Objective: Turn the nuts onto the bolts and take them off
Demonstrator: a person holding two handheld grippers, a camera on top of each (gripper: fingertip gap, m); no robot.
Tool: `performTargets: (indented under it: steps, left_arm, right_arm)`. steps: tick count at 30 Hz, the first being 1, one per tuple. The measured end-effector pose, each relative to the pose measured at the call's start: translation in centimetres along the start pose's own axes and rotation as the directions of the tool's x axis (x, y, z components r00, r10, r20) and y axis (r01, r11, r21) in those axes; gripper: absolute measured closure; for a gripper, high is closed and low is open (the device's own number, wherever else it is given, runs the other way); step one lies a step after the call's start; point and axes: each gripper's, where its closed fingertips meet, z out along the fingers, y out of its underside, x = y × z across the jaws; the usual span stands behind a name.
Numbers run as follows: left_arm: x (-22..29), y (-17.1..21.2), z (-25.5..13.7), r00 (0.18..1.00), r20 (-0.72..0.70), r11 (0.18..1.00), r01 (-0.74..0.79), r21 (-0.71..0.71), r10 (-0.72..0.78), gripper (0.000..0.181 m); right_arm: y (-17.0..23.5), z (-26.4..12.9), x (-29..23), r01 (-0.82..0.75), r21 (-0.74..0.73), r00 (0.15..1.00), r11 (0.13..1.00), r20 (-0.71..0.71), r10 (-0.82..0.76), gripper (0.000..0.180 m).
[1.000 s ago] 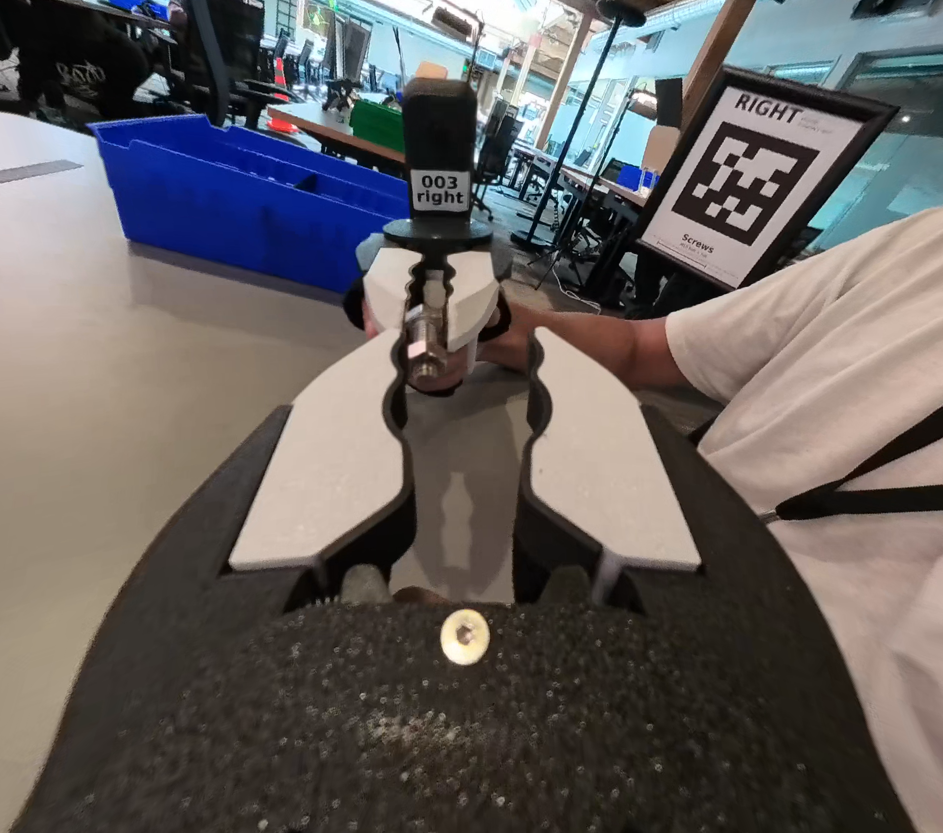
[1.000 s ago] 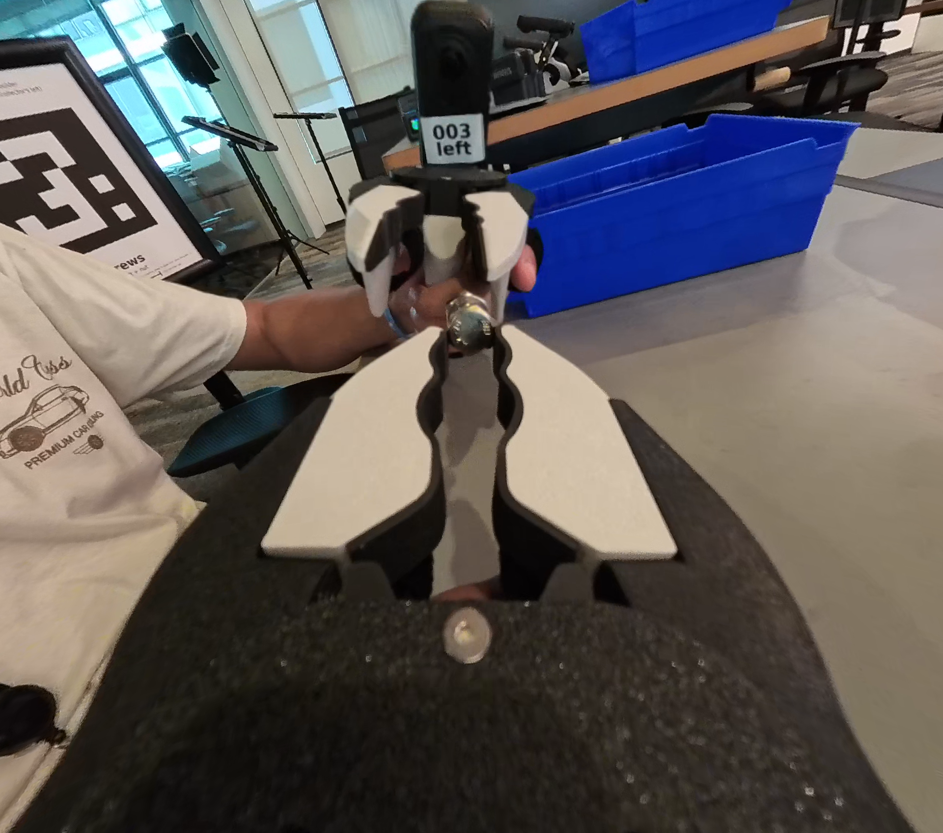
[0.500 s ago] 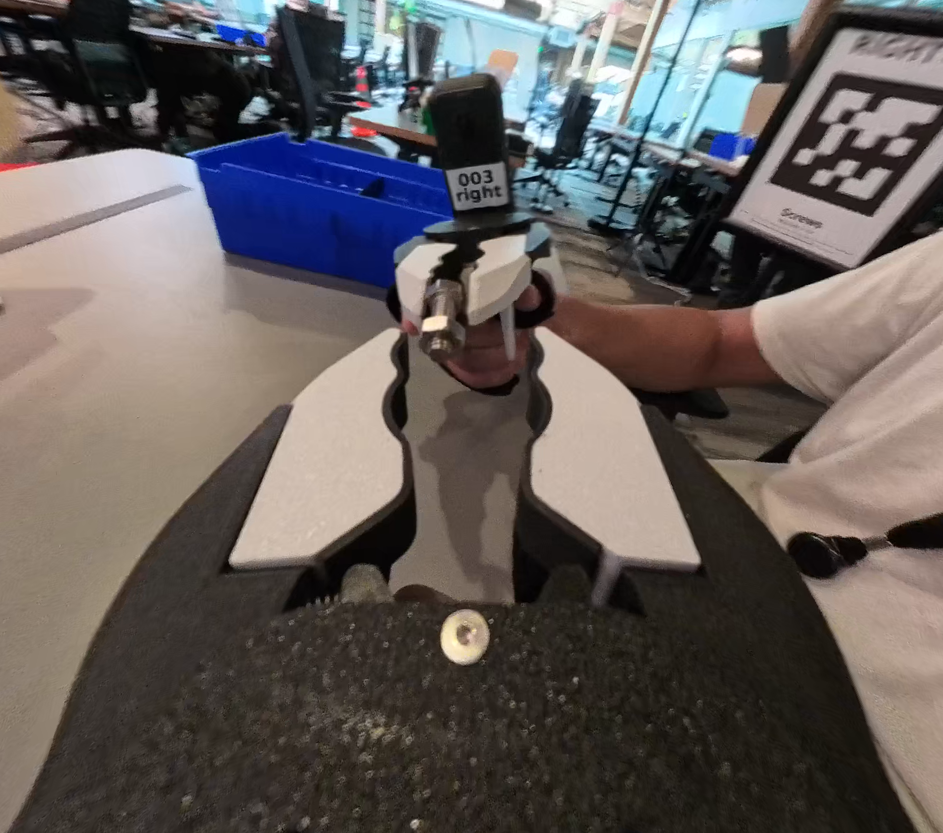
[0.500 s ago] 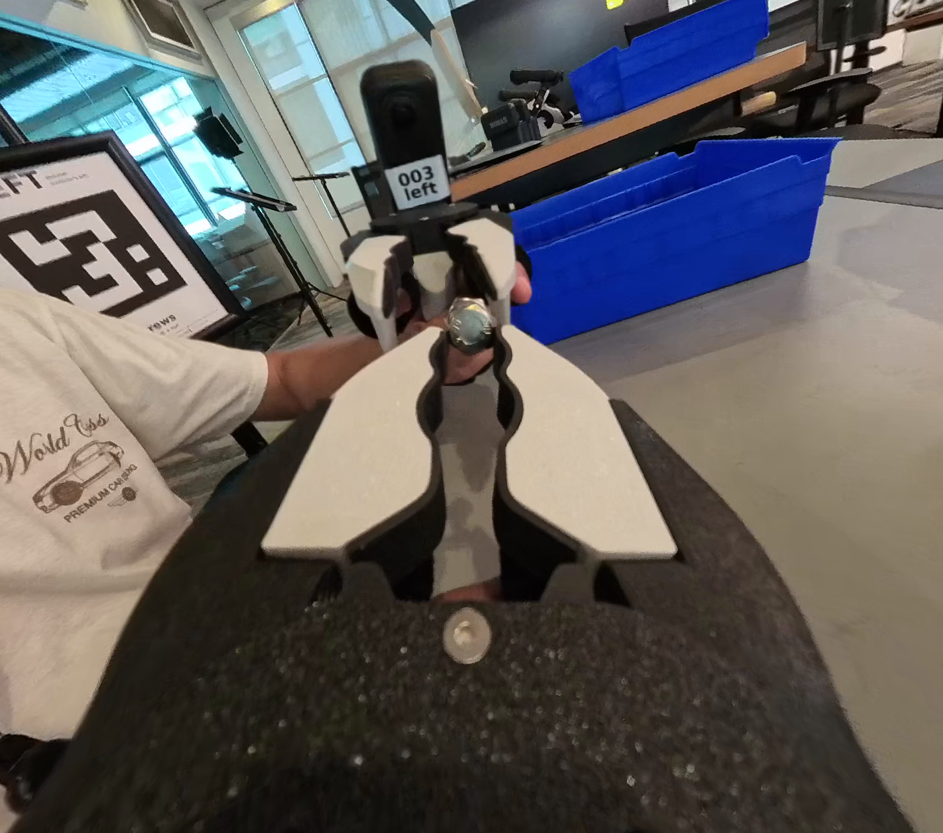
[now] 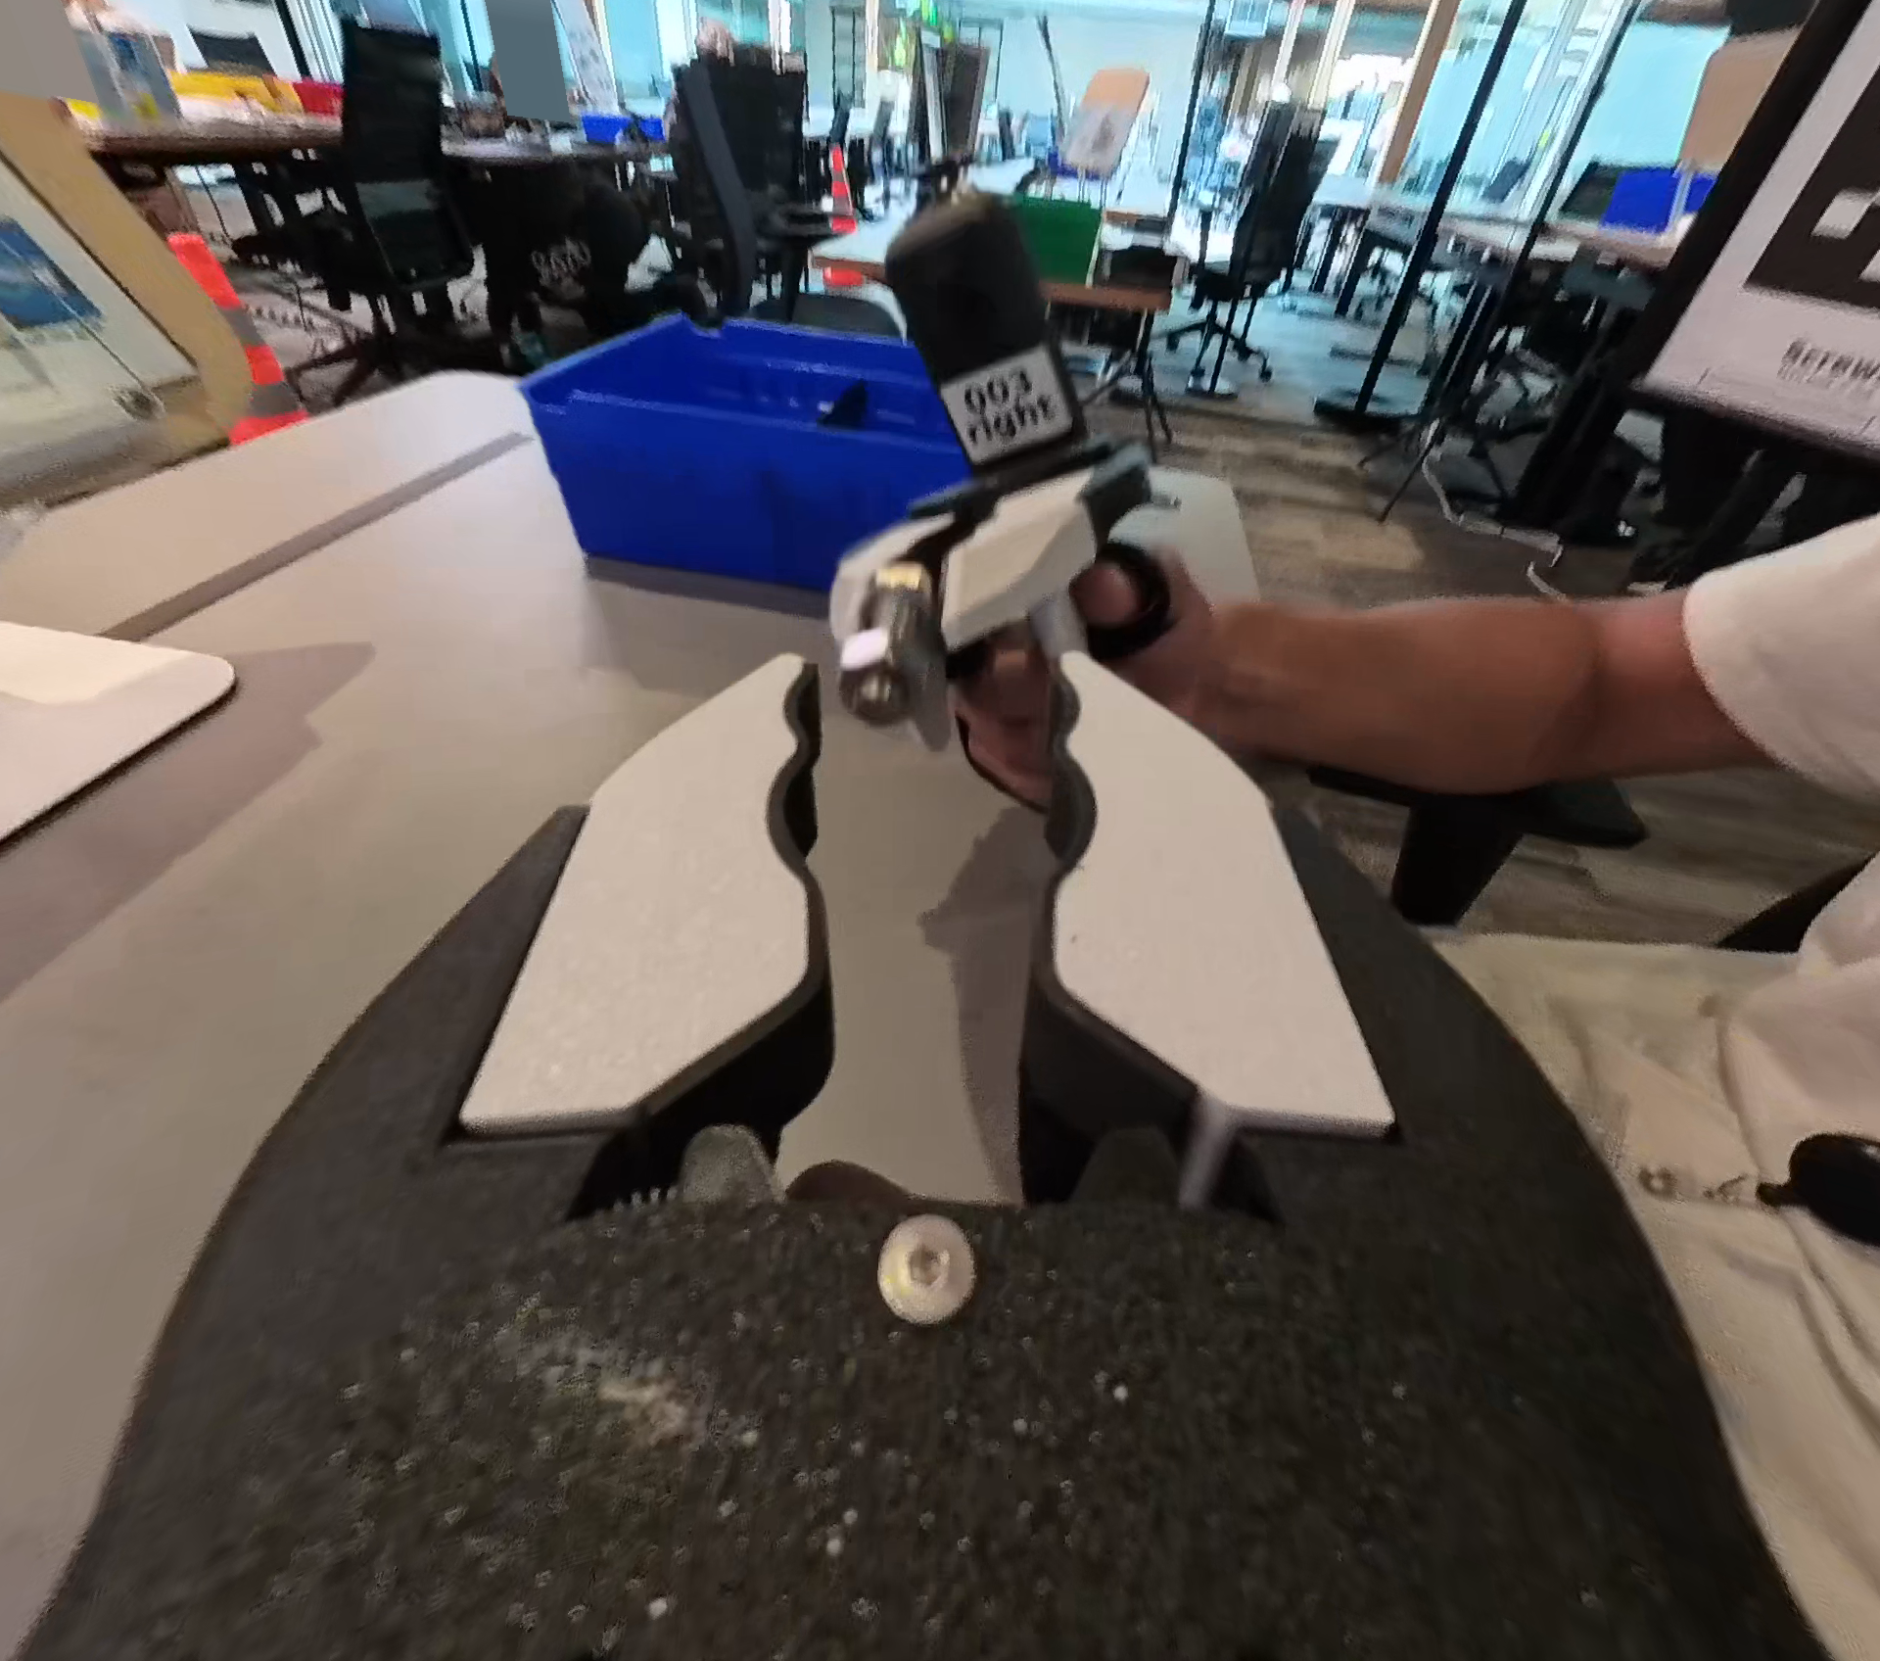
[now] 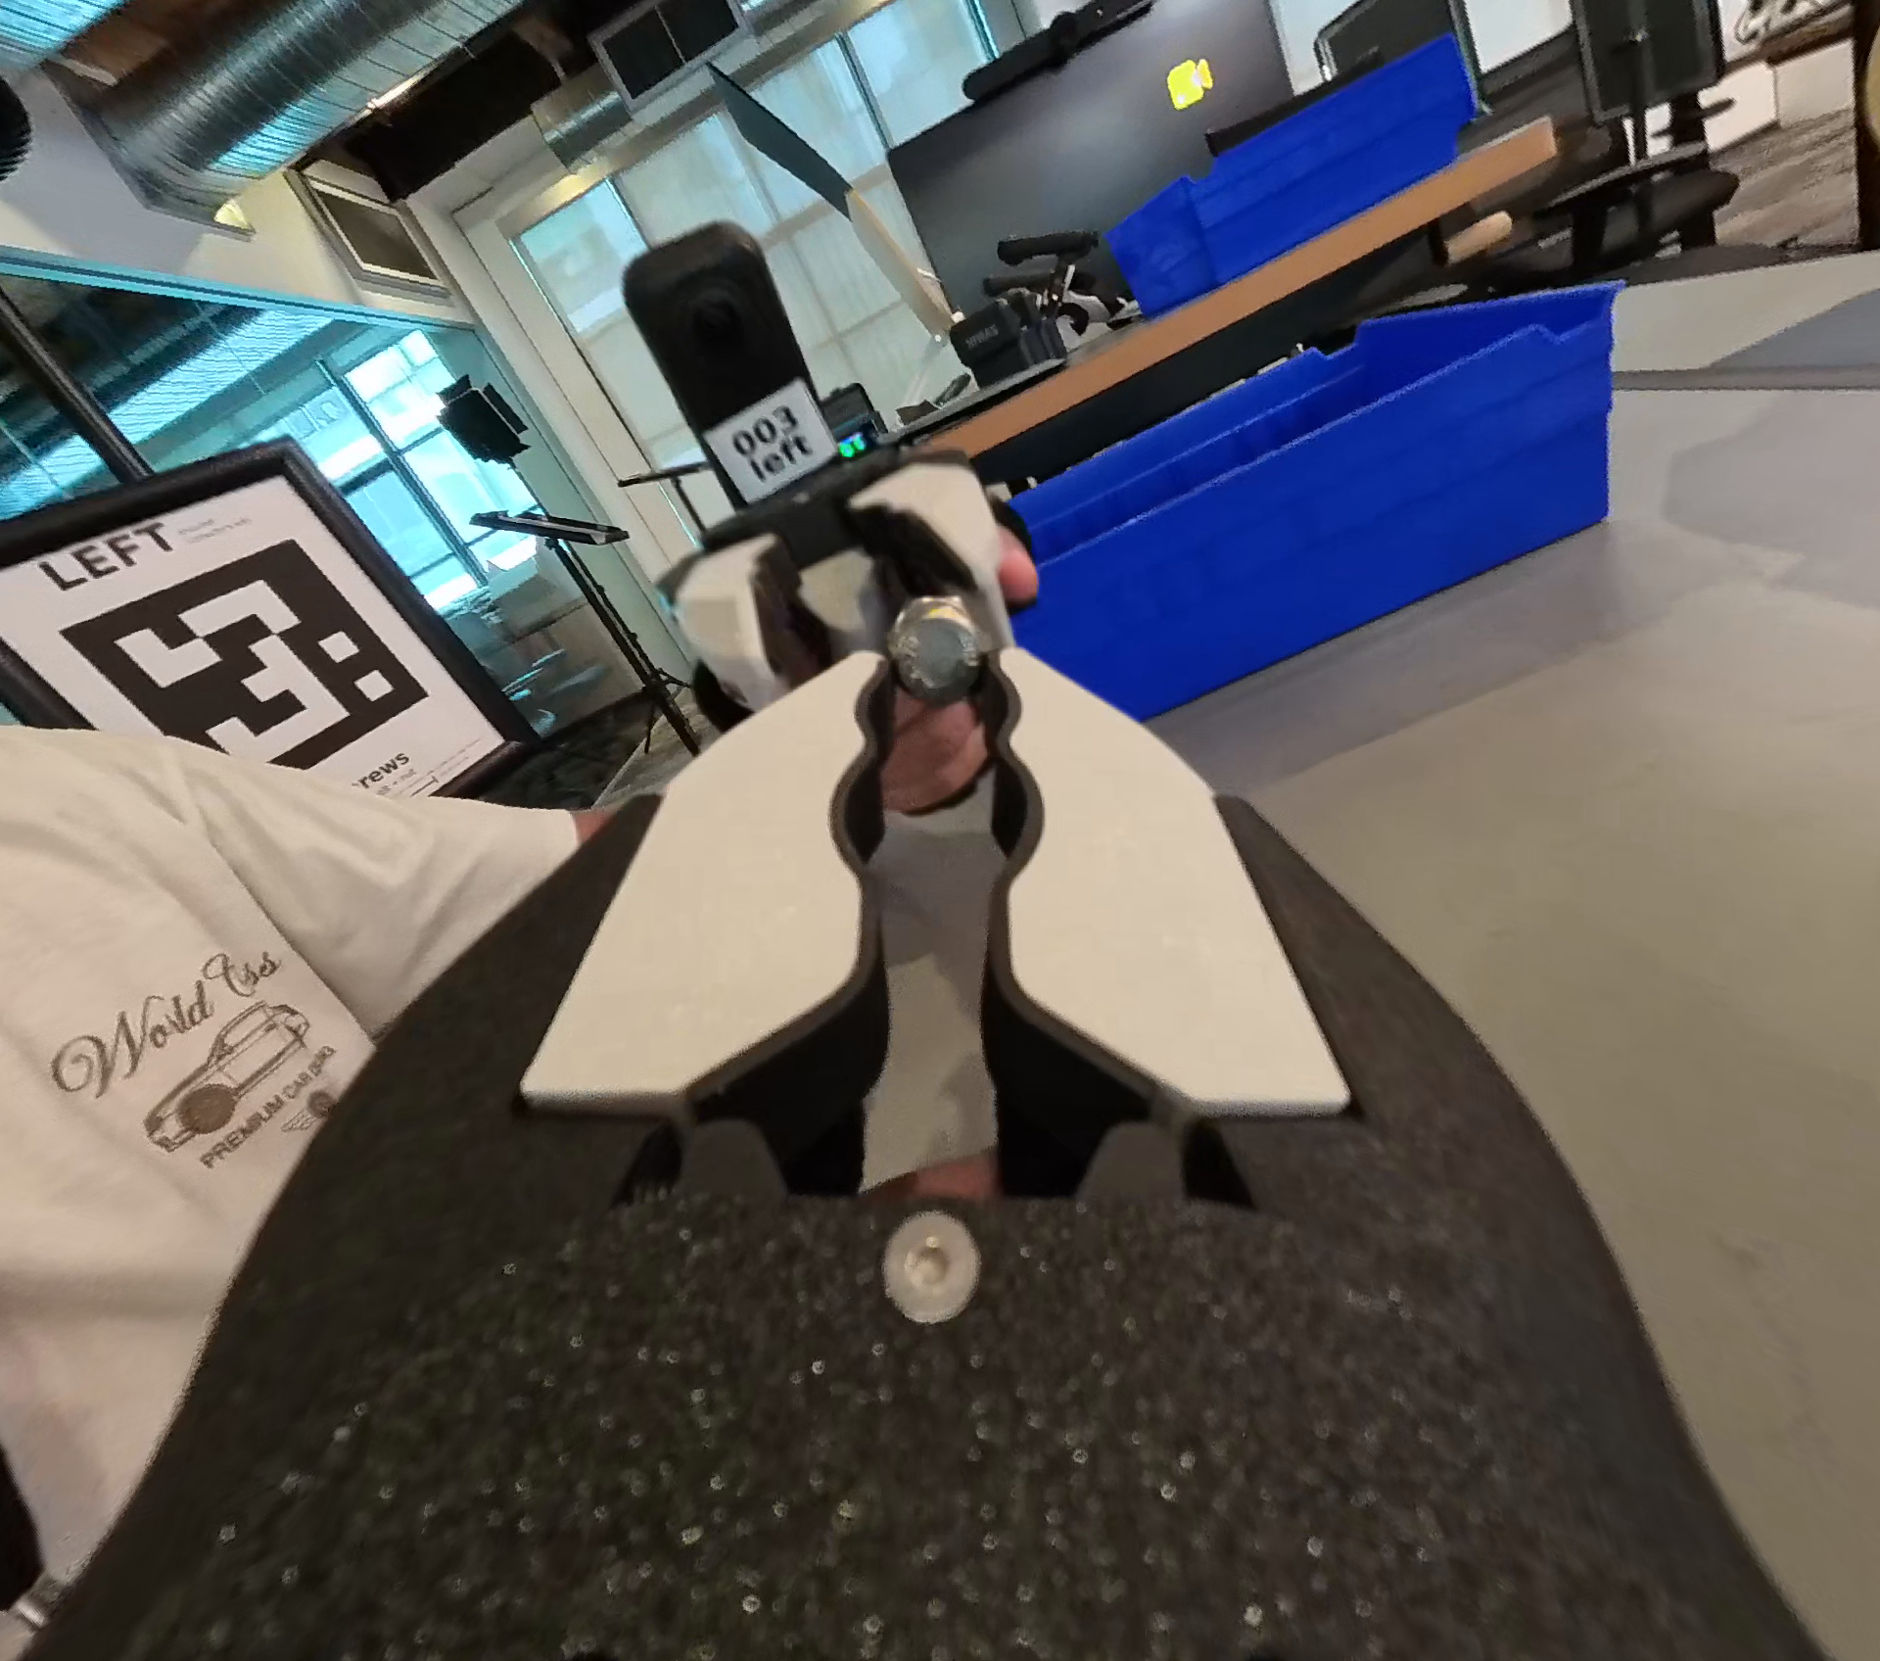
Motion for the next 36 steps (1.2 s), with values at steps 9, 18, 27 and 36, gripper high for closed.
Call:
performTargets:
  steps: [9, 18, 27, 36]
  left_arm:
    - [1.0, 2.8, 1.2, 0.999, -0.046, 0.994, -0.001, -0.112, -0.005, 0.138]
    - [1.1, -0.1, 0.2, 0.999, -0.036, 1.000, -0.012, -0.006, 0.012, 0.141]
    - [0.7, 0.9, 0.0, 1.000, -0.019, 0.999, 0.006, -0.036, -0.007, 0.139]
    - [1.0, 1.9, 1.1, 0.999, -0.042, 0.994, -0.023, -0.108, 0.018, 0.138]
  right_arm:
    - [-0.5, 0.1, -0.8, 0.006, 0.016, 1.000, 1.000, 0.026, -0.007, 0.164]
    - [-0.1, 0.3, -0.6, -0.012, 0.011, 1.000, 1.000, 0.022, 0.012, 0.164]
    - [-0.8, 0.1, -1.2, -0.019, 0.033, 0.999, 0.999, 0.036, 0.017, 0.164]
    - [-1.2, 0.1, -1.5, -0.027, 0.046, 0.999, 0.999, 0.048, 0.025, 0.164]
